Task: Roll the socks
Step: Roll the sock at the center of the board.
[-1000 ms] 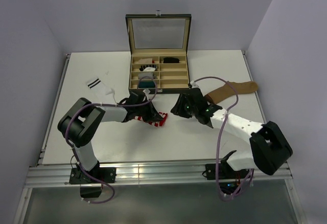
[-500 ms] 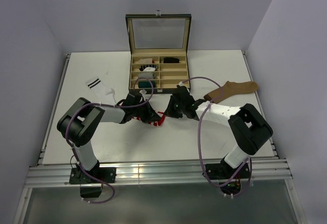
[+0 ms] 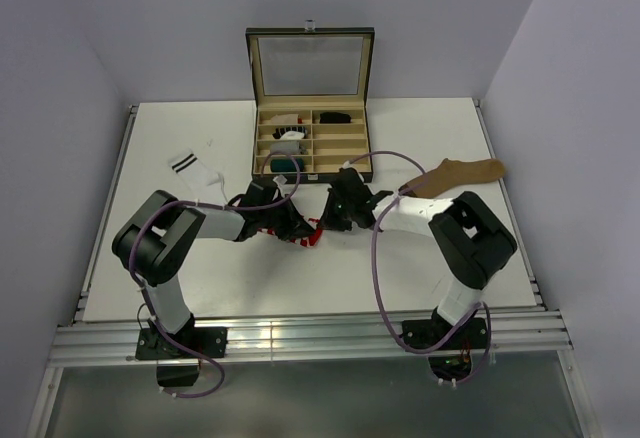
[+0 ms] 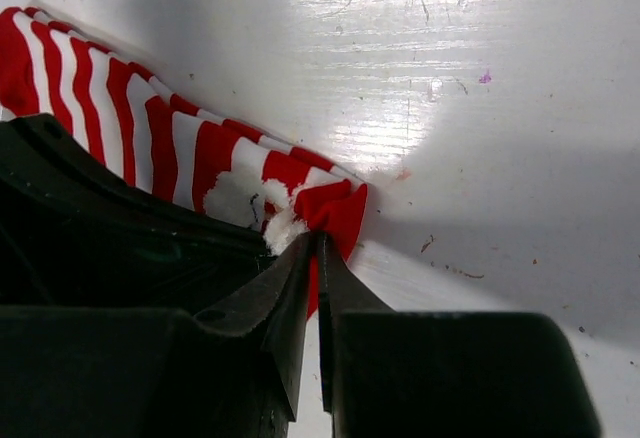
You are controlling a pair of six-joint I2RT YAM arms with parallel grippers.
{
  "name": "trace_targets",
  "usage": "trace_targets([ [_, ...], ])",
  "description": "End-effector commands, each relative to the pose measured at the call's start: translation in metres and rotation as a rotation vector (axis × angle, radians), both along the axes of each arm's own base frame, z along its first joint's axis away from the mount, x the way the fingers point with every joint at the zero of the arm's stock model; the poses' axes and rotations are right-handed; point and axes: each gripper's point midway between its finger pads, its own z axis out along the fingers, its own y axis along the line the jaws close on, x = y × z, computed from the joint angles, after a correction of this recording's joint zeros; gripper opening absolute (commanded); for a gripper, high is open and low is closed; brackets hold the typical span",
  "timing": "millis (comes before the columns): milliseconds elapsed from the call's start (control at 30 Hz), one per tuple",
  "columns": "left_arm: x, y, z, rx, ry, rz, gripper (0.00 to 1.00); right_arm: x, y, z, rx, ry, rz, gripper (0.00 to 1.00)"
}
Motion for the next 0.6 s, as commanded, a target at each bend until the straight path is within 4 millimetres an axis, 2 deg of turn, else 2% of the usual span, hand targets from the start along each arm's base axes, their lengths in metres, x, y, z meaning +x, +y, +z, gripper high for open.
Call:
trace_targets([
  [0, 0.0, 0.004, -0.009, 0.02, 0.008, 0.004, 0.01, 0.014, 0.014, 0.009, 0.026, -0.039, -0.001, 0.14],
  [433, -0.003, 0.006, -0.011, 0.03, 0.001, -0.019, 0.04, 0.016, 0.014, -0.008, -0.049, 0.023, 0.01, 0.11],
  [567, 0.0, 0.007, -0.008, 0.045, -0.009, -0.013, 0.11, 0.016, 0.012, -0.01, -0.072, 0.038, 0.012, 0.11],
])
